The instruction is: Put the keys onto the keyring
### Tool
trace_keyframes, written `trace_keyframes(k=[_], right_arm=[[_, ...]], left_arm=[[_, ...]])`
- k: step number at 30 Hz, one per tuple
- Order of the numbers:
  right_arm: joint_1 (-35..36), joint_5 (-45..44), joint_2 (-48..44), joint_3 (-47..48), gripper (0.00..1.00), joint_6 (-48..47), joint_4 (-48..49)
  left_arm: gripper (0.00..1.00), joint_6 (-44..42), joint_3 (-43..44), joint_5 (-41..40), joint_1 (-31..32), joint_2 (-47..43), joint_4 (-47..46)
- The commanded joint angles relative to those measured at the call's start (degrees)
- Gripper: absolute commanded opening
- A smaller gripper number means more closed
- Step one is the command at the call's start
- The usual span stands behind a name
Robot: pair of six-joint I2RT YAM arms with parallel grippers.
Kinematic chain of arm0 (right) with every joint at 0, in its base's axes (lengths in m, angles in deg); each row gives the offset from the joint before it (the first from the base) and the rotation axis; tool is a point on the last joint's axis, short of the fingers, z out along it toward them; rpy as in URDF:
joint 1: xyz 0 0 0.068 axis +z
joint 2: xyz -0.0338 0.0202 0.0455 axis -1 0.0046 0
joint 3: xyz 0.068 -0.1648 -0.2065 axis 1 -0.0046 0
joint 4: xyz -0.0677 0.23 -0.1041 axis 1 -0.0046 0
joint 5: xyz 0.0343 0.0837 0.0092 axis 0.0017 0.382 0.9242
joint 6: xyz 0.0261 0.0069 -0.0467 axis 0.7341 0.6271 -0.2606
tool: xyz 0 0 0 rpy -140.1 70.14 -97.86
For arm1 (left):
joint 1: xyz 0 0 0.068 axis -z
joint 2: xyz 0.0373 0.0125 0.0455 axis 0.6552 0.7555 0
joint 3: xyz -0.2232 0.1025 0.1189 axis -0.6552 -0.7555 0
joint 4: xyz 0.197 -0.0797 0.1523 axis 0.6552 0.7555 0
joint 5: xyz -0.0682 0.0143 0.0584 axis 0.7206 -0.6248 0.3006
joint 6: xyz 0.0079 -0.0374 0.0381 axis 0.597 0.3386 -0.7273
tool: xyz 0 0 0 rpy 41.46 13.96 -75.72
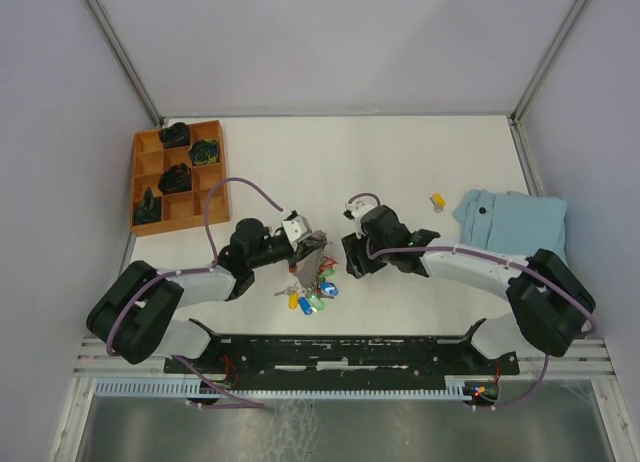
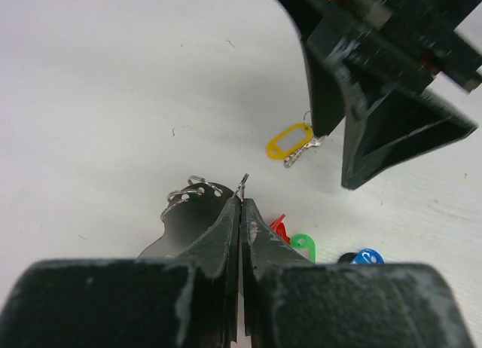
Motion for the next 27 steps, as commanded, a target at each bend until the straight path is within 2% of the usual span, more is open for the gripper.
trace_keyframes(k=[1, 6, 11, 19, 27], right_arm=[[-3.1, -1.2, -7.7, -2.9, 0.62, -6.7, -3.0], [-11.7, 6.7, -9.4, -6.4, 0.62, -7.1, -0.2], [-17.8, 15.7, -7.2, -9.8, 0.61, -5.3, 6.0], [-19.9, 20.5, -0.4, -11.3, 0.57, -3.4, 14.2], [-19.9, 23.0, 1.0, -11.1, 0.50, -3.1, 13.0]], left_arm=[[0.03, 0.6, 0.5, 0.3, 0.1, -1.2, -2.6], [0.03, 0.6, 0.4, 0.5, 0.1, -1.2, -2.5], [0.03, 0.7, 0.5, 0.8, 0.1, -0.9, -2.5], [0.03, 0.6, 0.9, 1.3, 0.1, -0.3, -2.5], [0.03, 0.6, 1.0, 1.4, 0.1, 0.0, -2.4]])
